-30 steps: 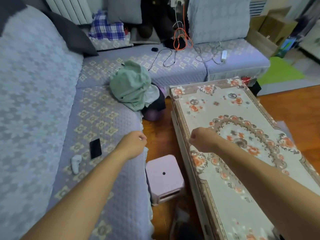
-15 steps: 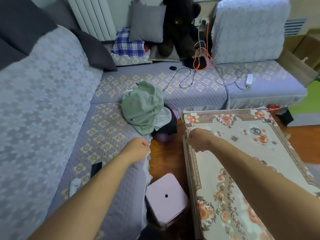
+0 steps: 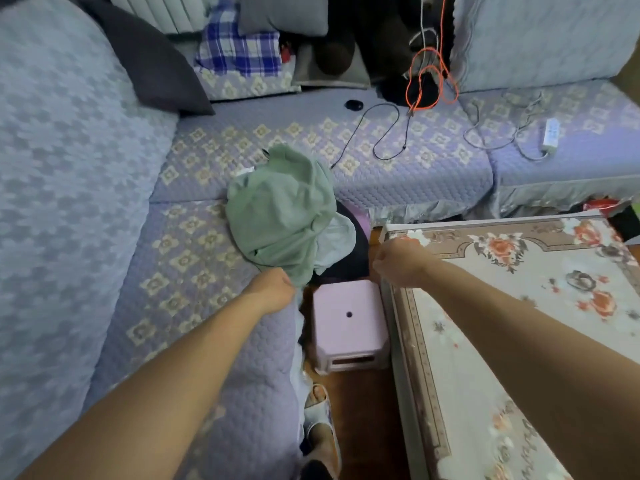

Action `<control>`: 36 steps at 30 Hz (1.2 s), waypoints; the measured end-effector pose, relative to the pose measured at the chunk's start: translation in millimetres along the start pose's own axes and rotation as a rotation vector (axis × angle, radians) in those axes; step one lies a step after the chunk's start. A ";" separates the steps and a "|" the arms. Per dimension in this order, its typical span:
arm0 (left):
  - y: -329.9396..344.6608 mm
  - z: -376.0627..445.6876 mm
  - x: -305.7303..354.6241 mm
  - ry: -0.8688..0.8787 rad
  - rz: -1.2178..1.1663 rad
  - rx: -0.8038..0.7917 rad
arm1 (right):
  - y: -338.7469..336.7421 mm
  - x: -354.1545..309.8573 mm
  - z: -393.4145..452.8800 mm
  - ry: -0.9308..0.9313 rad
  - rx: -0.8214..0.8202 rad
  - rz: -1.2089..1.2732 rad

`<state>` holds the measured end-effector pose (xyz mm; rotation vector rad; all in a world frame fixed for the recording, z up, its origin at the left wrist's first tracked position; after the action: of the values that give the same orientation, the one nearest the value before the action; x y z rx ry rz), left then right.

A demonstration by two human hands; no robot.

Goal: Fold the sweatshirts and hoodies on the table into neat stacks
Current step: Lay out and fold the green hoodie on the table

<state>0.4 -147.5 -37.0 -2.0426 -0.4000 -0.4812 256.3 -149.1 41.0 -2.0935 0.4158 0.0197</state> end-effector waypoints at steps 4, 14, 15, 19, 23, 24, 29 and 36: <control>11.5 128.5 -50.5 -0.025 0.154 -0.096 | 39.2 -35.2 105.6 0.057 -0.063 0.022; 36.3 292.8 -148.6 -0.055 0.491 -0.282 | 87.8 -39.4 191.2 0.194 -0.193 -0.048; 31.0 297.9 -153.1 -0.033 0.490 -0.242 | 88.0 -34.9 192.5 0.202 -0.191 -0.054; -25.6 297.4 -141.5 0.029 -0.144 0.230 | 82.8 -19.7 181.0 0.269 -0.227 -0.023; -98.7 254.3 -79.2 -0.120 -1.178 0.472 | 55.2 -28.2 148.7 0.292 -0.189 0.128; -117.9 246.1 -47.2 -0.056 -1.367 0.416 | 41.9 -33.7 138.8 0.275 -0.159 0.188; -232.6 164.8 131.8 0.359 -1.383 0.169 | -63.0 -58.7 62.6 0.110 0.018 0.717; -318.0 -37.9 360.8 0.942 -1.309 -0.124 | -227.2 -60.9 -120.7 -0.243 0.366 1.172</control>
<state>159.3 3.4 392.8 -1.1664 -1.0668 -2.1365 249.0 -124.0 304.1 -1.2272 1.3143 0.8024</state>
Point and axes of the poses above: each hand's wrist, its own z-axis towards the middle knuckle, its own y-axis out of the palm, x = y × z, the point moved 8 cm from there along z, towards the middle knuckle, and after that the axes turned 12 degrees about y, right-handed, at the moved point
